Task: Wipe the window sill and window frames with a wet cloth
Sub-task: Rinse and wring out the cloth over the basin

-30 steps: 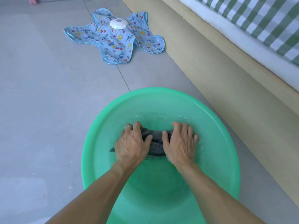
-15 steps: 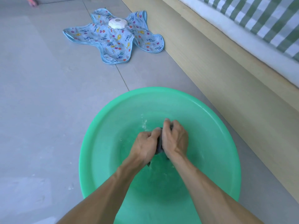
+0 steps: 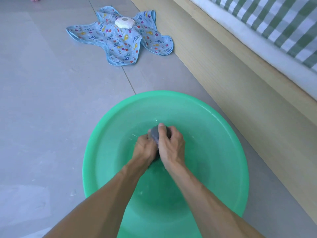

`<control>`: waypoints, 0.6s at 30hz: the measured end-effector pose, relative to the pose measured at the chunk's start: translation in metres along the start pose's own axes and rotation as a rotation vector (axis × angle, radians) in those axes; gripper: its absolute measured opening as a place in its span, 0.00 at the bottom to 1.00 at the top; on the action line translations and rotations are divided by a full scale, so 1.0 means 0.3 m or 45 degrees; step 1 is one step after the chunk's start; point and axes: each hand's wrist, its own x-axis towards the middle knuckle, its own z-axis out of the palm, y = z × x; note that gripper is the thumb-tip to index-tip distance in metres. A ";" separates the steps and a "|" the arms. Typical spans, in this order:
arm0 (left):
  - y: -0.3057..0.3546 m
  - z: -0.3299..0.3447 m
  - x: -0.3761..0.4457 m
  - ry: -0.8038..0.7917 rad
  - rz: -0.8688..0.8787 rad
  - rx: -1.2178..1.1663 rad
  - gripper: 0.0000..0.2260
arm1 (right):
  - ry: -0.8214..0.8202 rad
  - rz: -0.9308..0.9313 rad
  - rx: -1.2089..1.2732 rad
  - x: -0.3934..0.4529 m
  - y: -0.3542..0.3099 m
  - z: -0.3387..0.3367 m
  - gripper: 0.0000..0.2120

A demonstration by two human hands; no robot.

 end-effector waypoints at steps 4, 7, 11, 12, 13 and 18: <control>0.035 -0.016 -0.049 -0.152 0.079 0.204 0.24 | 0.127 -0.326 -0.611 0.043 0.075 -0.055 0.20; 0.010 -0.068 -0.041 -0.015 0.278 0.542 0.20 | 0.149 -0.664 -1.047 0.070 0.139 -0.088 0.20; -0.048 -0.131 -0.046 -0.065 0.332 1.164 0.26 | -0.590 -0.691 -1.270 0.051 0.095 -0.135 0.33; -0.065 -0.136 -0.043 -0.109 0.331 1.191 0.34 | -0.685 -0.744 -1.403 0.038 0.091 -0.131 0.37; -0.074 -0.139 -0.048 -0.117 0.339 1.174 0.40 | -0.695 -0.825 -1.540 0.019 0.083 -0.126 0.34; -0.094 -0.109 -0.059 -0.181 0.364 0.577 0.38 | -0.343 -0.519 -0.640 -0.012 0.008 -0.119 0.09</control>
